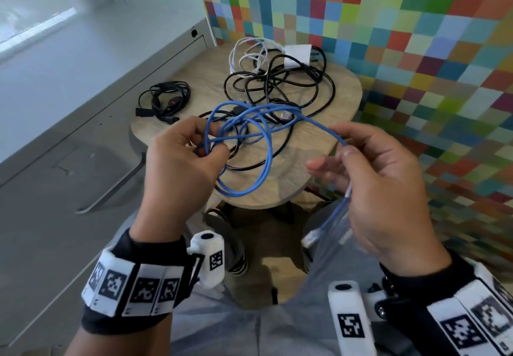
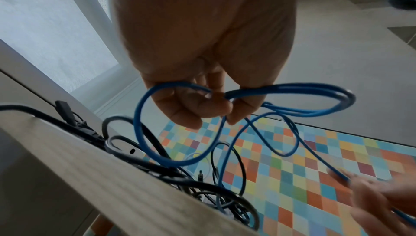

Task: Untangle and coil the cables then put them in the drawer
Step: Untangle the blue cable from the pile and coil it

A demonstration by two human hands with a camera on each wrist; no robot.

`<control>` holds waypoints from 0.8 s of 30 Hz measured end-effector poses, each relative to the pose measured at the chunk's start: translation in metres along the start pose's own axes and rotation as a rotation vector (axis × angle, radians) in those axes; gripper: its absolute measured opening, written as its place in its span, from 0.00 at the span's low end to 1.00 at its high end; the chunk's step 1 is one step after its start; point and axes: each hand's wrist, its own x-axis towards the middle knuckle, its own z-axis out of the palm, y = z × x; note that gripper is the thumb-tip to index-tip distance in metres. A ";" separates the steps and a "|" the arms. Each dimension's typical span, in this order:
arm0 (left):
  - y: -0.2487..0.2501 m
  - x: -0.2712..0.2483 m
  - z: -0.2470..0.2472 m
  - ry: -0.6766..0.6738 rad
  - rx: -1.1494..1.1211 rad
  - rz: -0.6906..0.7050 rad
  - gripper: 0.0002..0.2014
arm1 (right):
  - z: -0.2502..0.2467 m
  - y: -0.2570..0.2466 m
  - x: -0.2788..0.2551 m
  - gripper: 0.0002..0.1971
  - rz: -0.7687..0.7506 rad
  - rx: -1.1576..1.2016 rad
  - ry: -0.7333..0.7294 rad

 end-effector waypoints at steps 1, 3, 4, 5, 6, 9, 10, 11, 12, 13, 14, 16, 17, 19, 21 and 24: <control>-0.001 0.001 -0.002 -0.011 -0.001 0.011 0.14 | -0.001 0.000 0.001 0.19 0.008 0.003 0.005; 0.000 0.000 -0.003 -0.056 -0.021 0.019 0.13 | -0.002 0.001 0.002 0.19 0.024 -0.020 -0.013; 0.000 0.000 -0.002 -0.083 -0.021 0.022 0.15 | -0.002 0.002 0.002 0.18 0.029 -0.034 -0.028; 0.001 -0.002 -0.002 -0.119 -0.003 0.038 0.18 | -0.001 0.003 0.002 0.17 0.029 -0.045 -0.042; 0.002 -0.003 -0.001 -0.159 0.030 0.064 0.22 | 0.000 0.004 0.001 0.17 0.024 -0.055 -0.057; 0.007 -0.007 -0.001 -0.268 0.019 0.134 0.34 | 0.001 0.005 0.000 0.19 0.002 -0.077 -0.084; 0.009 -0.008 -0.001 -0.281 -0.008 0.161 0.34 | 0.001 0.004 0.000 0.19 0.003 -0.072 -0.087; 0.012 -0.009 -0.001 -0.280 -0.021 0.195 0.31 | 0.000 0.004 0.000 0.18 0.009 -0.065 -0.087; 0.014 -0.009 0.000 -0.280 -0.026 0.230 0.28 | -0.001 0.004 0.000 0.17 0.017 -0.062 -0.088; 0.016 -0.009 0.001 -0.289 -0.044 0.257 0.23 | -0.002 0.004 0.000 0.15 0.026 -0.063 -0.089; 0.016 -0.009 0.001 -0.307 -0.079 0.269 0.18 | -0.002 0.004 0.000 0.14 0.035 -0.067 -0.089; 0.020 -0.011 0.003 -0.339 -0.145 0.257 0.16 | -0.003 0.004 -0.001 0.13 0.048 -0.076 -0.084; 0.022 -0.013 0.004 -0.340 -0.146 0.260 0.17 | -0.002 0.003 -0.001 0.14 0.050 -0.081 -0.081; 0.024 -0.014 0.007 -0.311 -0.070 0.299 0.17 | -0.001 0.001 -0.001 0.16 0.044 -0.085 -0.092; 0.024 -0.014 0.011 -0.276 0.013 0.367 0.13 | 0.000 -0.001 -0.003 0.21 0.034 -0.092 -0.136; 0.022 -0.013 0.012 -0.273 0.055 0.366 0.10 | 0.002 -0.003 -0.005 0.26 0.023 -0.105 -0.231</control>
